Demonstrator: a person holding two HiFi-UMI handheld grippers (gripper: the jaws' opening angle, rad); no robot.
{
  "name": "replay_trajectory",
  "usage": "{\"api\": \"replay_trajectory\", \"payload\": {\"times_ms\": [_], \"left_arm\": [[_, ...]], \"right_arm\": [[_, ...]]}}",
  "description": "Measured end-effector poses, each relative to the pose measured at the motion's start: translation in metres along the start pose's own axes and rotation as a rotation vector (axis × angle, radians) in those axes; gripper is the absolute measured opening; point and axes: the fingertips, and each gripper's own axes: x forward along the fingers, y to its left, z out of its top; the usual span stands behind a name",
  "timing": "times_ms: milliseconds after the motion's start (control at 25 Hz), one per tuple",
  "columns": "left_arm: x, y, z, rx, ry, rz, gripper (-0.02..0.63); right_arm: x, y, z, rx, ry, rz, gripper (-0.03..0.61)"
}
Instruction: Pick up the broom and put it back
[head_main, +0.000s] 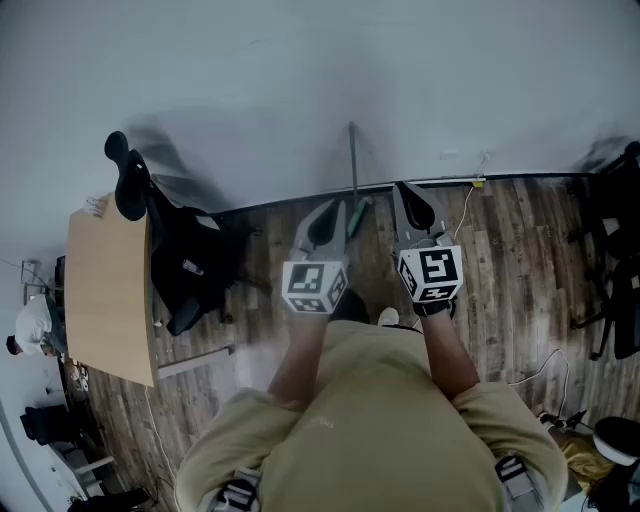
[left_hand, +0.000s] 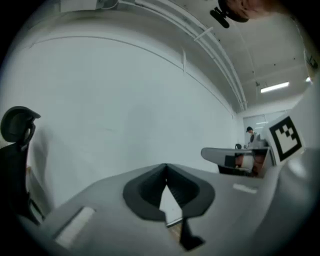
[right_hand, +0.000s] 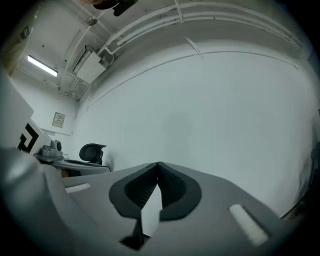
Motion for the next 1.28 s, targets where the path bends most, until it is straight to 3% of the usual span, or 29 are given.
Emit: {"api": "replay_trajectory", "payload": {"times_ms": [400, 600, 760, 1000, 1280], "left_arm": [[0.037, 0.042, -0.018, -0.026, 0.030, 0.005, 0.003], [0.071, 0.082, -0.012, -0.049, 0.023, -0.007, 0.003], [0.106, 0.122, -0.002, -0.064, 0.011, -0.022, 0.003], [0.160, 0.158, 0.009, -0.085, 0.011, -0.196, 0.003], [0.201, 0.212, -0.027, -0.120, 0.092, -0.205, 0.003]], "right_arm": [[0.049, -0.017, -0.025, 0.028, 0.037, -0.030, 0.006], [0.094, -0.037, -0.034, 0.079, 0.077, -0.114, 0.006], [0.143, -0.040, -0.032, 0.053, 0.097, -0.124, 0.006], [0.220, -0.050, -0.028, 0.021, 0.116, -0.143, 0.006], [0.271, -0.050, -0.071, 0.059, 0.191, -0.181, 0.006]]}}
